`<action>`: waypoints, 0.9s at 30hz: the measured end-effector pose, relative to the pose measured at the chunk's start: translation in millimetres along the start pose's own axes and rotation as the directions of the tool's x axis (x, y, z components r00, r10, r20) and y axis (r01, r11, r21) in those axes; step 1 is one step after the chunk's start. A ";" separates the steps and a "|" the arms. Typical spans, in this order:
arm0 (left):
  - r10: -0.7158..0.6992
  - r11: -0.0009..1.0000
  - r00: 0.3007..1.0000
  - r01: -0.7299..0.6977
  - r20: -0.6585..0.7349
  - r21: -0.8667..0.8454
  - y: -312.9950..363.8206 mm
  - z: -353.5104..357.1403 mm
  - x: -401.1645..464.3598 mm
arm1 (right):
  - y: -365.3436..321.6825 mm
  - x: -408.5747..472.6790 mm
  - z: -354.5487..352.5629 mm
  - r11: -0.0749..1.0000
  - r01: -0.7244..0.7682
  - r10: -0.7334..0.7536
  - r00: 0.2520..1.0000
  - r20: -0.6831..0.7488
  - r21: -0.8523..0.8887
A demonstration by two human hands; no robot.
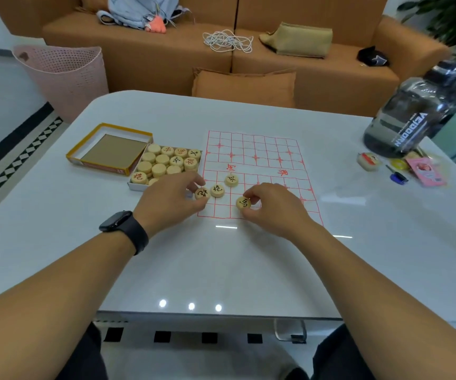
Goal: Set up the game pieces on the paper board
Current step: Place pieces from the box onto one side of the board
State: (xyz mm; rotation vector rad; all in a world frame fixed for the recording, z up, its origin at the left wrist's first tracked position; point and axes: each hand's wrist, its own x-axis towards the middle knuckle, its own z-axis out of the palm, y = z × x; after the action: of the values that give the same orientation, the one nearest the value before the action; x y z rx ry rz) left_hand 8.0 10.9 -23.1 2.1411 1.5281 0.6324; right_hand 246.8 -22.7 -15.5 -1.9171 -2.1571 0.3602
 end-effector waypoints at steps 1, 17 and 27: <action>-0.003 1.000 1.000 0.003 -0.013 -0.007 0.2 0.0 0.6 | -0.8 -0.1 0.1 1.000 0.002 -0.002 1.000 0.003 0.008; -0.023 0.998 0.999 0.020 0.047 0.059 -5.4 -7.4 3.8 | -34.7 2.4 23.0 0.985 0.153 -0.153 0.988 0.010 -0.085; 0.002 0.998 0.998 -0.006 0.066 0.058 -5.9 -7.7 3.4 | -33.9 8.5 36.4 0.988 0.122 -0.117 0.992 0.049 -0.095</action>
State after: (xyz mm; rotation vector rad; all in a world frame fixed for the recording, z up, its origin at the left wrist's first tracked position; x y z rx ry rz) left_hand 0.0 16.5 -19.9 2.1863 1.5246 0.5199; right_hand 202.0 -19.1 -38.4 -1.8337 -2.3452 0.2813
